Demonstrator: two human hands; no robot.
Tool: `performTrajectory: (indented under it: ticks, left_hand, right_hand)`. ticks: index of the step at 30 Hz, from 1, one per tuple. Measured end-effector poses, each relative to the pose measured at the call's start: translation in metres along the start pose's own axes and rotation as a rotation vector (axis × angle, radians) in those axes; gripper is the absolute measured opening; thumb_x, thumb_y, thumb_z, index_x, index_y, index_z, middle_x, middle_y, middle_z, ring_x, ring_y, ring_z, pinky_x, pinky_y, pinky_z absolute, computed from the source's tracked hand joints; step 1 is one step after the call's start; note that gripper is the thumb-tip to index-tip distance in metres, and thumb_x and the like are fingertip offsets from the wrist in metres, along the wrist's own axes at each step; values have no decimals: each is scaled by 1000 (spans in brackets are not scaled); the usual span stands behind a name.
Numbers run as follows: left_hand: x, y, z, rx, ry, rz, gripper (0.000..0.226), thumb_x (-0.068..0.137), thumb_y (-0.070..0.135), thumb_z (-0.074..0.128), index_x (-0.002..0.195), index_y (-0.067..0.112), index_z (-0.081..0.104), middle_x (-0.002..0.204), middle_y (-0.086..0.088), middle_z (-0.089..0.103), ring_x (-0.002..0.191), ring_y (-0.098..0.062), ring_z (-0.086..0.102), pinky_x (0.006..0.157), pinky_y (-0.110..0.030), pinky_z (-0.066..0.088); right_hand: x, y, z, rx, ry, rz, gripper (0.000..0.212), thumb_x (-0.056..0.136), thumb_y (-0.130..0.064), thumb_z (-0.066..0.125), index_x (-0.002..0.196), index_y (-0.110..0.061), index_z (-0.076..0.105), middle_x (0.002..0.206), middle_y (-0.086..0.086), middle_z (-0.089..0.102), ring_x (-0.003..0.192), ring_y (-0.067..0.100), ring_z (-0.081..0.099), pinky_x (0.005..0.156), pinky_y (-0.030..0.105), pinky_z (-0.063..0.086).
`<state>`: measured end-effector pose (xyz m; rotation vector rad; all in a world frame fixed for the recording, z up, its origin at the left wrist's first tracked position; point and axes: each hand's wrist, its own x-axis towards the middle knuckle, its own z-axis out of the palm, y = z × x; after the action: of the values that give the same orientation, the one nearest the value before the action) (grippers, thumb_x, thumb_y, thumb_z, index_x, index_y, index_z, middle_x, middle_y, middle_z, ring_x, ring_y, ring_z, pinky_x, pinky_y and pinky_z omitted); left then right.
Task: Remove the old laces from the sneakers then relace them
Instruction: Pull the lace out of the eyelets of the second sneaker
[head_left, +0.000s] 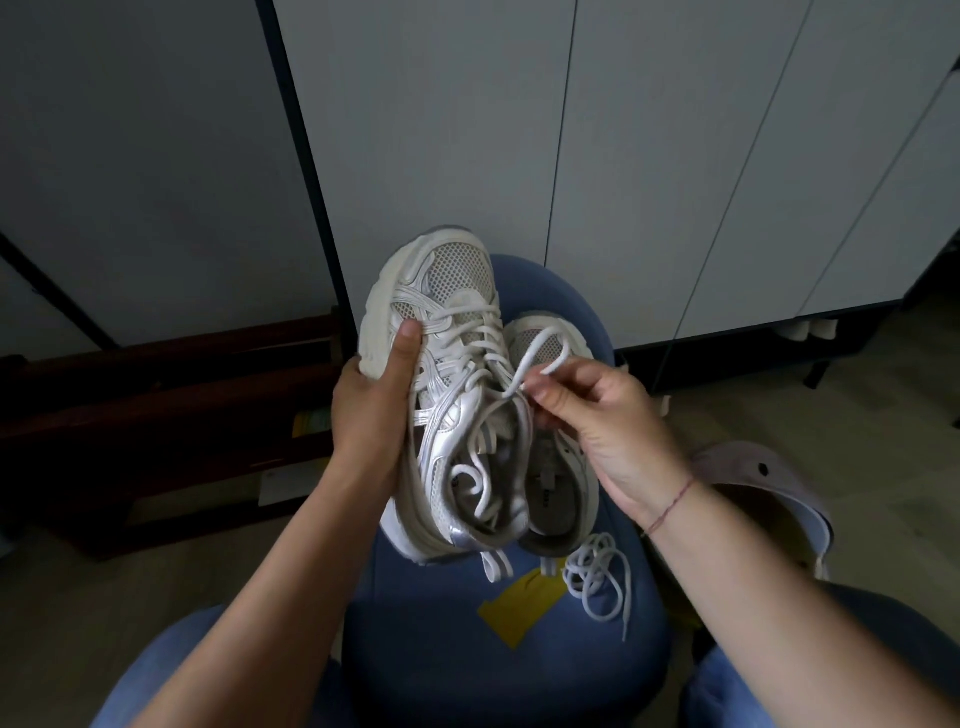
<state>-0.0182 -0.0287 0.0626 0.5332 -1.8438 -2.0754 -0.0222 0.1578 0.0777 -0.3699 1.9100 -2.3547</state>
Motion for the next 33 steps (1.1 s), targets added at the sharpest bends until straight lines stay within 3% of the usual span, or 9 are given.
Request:
performTrajectory:
  ticks: [3,8,11,13,17,21,25,27,33]
  left_hand:
    - [-3,1,2,-17,-24,11,80,58,75,73,117,21,66,106,2,75,97,-17,72,95,-43,54]
    - [-3,2,3,-30,-17,8,78,58,74,73,115,20,67,105,2,75,98,-18,72,97,-43,53]
    - [-4,2,2,-34,-11,4,74,63,72,75,114,20,67,104,1,76,97,-17,72,96,-42,54]
    - [-3,2,2,-43,-8,-3,68,66,68,74,114,20,67,104,1,76,97,-18,72,95,-42,54]
    - [-2,1,2,-41,7,-15,76,63,72,75,117,19,66,105,1,75,96,-18,73,95,-43,54]
    - [-5,2,3,-6,7,0,80,60,73,74,119,19,65,106,3,75,97,-16,72,96,-41,54]
    - [-7,4,4,23,12,8,75,61,71,70,116,20,65,106,3,75,97,-14,71,97,-41,54]
    - [-8,5,5,20,8,5,68,60,70,69,110,24,66,105,4,75,97,-14,72,97,-40,54]
    - [-8,6,5,-28,-1,-2,64,61,67,70,108,24,66,105,3,75,96,-15,72,96,-40,54]
  right_hand:
    - [-1,-3,0,131,-33,69,11,75,-18,63,73,-7,64,63,-1,61,56,7,53,55,16,45]
    - [5,-12,-6,756,-73,394,24,87,-20,49,63,-16,51,53,-6,42,42,5,40,43,15,36]
    - [12,-15,-21,989,18,388,38,96,-22,40,60,-14,49,52,-7,43,41,4,41,44,15,35]
    - [15,-14,-25,926,68,363,36,97,-27,42,68,-12,55,57,-4,50,47,6,48,46,17,40]
    - [8,-8,-16,481,-27,331,29,78,-38,59,87,-12,66,71,-1,59,59,8,54,54,18,46]
    - [2,1,-3,250,-51,161,23,59,-28,74,76,-14,77,76,1,68,61,7,56,59,17,48]
    - [0,-1,-2,172,7,113,18,70,-20,66,78,-5,70,66,2,66,55,8,55,55,17,46]
    - [1,-6,-4,225,10,165,19,76,-22,61,77,-3,63,60,2,63,49,8,54,49,16,43]
    - [15,-11,-23,830,94,350,27,96,-26,43,72,-15,46,55,-2,50,41,4,44,41,14,36]
